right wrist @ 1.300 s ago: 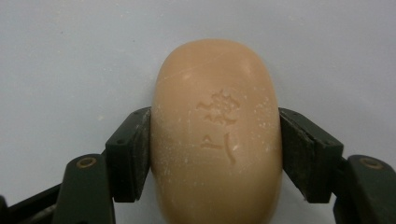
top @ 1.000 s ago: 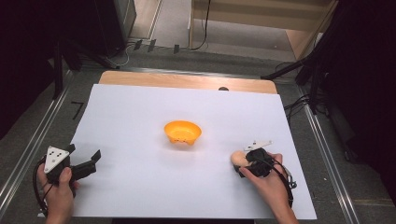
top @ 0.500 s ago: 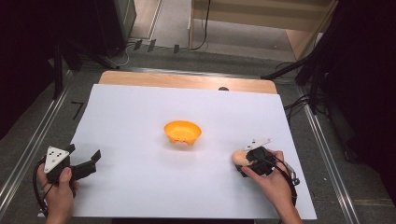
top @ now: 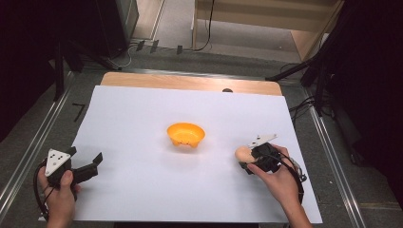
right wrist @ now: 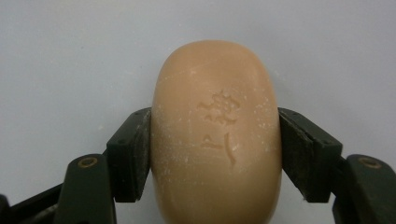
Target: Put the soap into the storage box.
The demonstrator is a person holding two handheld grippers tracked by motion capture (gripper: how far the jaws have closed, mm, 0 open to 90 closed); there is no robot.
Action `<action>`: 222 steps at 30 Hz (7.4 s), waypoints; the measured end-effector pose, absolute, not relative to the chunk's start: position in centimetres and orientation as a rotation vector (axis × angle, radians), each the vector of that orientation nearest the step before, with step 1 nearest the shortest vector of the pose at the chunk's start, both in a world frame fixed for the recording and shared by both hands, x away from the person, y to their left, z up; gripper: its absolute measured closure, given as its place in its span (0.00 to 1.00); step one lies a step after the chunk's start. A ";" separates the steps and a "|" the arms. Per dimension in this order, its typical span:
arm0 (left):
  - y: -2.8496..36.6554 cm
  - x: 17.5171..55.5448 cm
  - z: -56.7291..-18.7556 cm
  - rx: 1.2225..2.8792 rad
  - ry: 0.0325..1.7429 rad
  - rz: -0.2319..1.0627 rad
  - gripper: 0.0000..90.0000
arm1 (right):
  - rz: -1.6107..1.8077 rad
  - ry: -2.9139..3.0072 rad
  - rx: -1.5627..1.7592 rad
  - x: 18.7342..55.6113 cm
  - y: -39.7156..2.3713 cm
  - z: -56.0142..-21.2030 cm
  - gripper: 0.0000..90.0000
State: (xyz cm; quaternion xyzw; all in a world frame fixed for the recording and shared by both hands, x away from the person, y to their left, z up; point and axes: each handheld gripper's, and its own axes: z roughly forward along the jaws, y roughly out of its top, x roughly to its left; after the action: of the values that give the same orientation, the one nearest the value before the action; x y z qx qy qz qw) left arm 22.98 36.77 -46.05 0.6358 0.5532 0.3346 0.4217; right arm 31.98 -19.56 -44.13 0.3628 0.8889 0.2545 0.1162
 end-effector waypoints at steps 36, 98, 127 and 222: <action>36.8 23.0 -46.0 1.597 1.384 0.836 0.08 | 0.788 2.624 0.930 34.9 -18.1 -42.0 0.37; 36.8 23.0 -46.0 1.592 1.383 0.830 0.08 | 0.840 2.675 0.562 37.4 -11.0 -39.3 0.37; 36.8 23.0 -46.1 1.591 1.382 0.826 0.08 | 0.870 2.721 0.375 38.8 -7.7 -38.3 0.37; 36.9 23.0 -46.1 1.594 1.376 0.820 0.08 | 0.955 2.886 0.246 42.7 -2.7 -39.8 0.32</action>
State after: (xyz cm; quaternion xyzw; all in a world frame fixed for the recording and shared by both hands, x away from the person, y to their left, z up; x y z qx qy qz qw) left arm 23.00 36.88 -46.05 0.6381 0.5505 0.3282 0.4267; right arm 42.70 -2.71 -39.83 0.0805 0.9453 0.3127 0.0460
